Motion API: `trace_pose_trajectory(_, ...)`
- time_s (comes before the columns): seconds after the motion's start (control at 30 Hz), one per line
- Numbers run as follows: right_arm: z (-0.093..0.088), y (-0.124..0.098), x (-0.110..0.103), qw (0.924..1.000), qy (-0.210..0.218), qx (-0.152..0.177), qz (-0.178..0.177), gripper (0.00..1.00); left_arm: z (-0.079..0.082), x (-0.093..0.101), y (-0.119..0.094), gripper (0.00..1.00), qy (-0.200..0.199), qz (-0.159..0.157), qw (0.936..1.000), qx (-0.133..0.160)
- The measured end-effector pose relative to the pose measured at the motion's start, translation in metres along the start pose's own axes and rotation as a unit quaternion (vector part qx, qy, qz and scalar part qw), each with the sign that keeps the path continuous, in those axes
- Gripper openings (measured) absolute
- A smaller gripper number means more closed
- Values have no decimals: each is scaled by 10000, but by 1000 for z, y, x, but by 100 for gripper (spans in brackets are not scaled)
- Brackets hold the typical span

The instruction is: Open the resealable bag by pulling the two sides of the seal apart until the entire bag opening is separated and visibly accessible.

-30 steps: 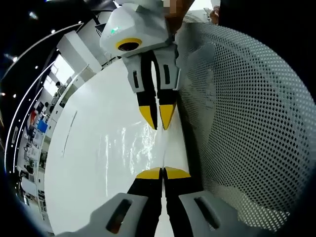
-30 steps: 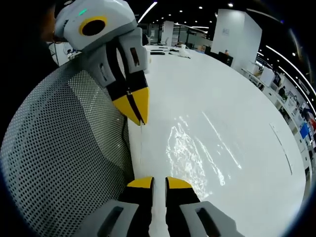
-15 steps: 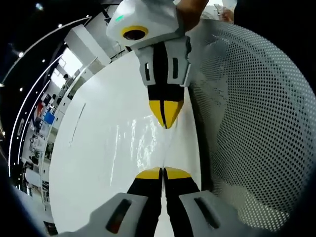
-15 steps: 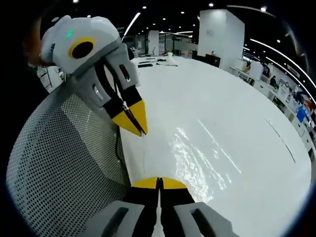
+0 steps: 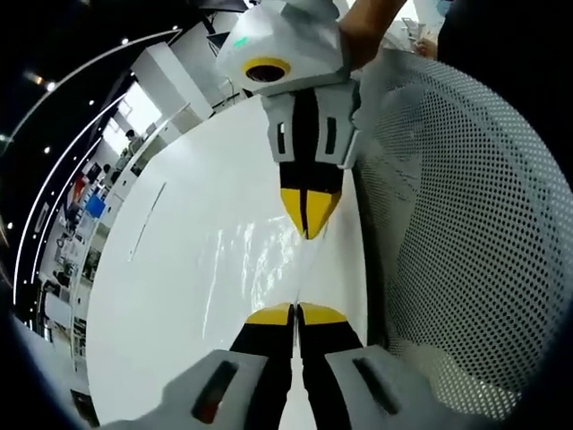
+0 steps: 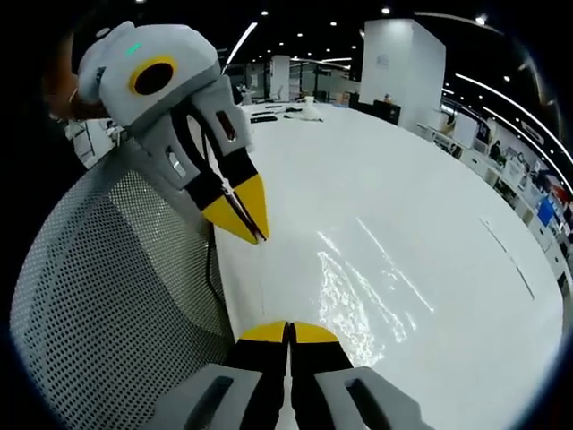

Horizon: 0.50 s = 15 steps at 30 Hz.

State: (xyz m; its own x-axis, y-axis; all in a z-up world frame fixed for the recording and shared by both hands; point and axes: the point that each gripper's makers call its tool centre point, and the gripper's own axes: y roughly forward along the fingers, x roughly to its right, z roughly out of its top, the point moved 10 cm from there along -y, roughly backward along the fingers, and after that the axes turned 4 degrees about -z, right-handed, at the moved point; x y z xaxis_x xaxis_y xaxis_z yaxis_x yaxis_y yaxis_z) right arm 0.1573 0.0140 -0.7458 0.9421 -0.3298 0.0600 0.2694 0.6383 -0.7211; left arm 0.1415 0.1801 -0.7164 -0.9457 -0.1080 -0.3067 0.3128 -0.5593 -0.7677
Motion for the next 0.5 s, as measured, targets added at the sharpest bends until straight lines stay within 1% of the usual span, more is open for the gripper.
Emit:
trace_pose_trajectory(0.1, 1, 1, 0, 10000, 1, -25, -7, 0, 0, -1, -1, 6, 37, 39, 10000, -53)
trace_pose_trajectory(0.2, 2, 2, 0, 10000, 27, -10, -20, 0, 0, -3, -4, 11, 56, 184, 9998, -46)
trace_pose_trajectory(0.3, 4, 2, 1, 10000, 35, -2, -38, 0, 2, -4, -6, 16, 26, 254, 9997, -23)
trace_pose_trajectory(0.5, 7, 3, 4, 9999, 89, 21, -86, 0, 9, -2, -5, 16, 201, 209, 9995, 122)
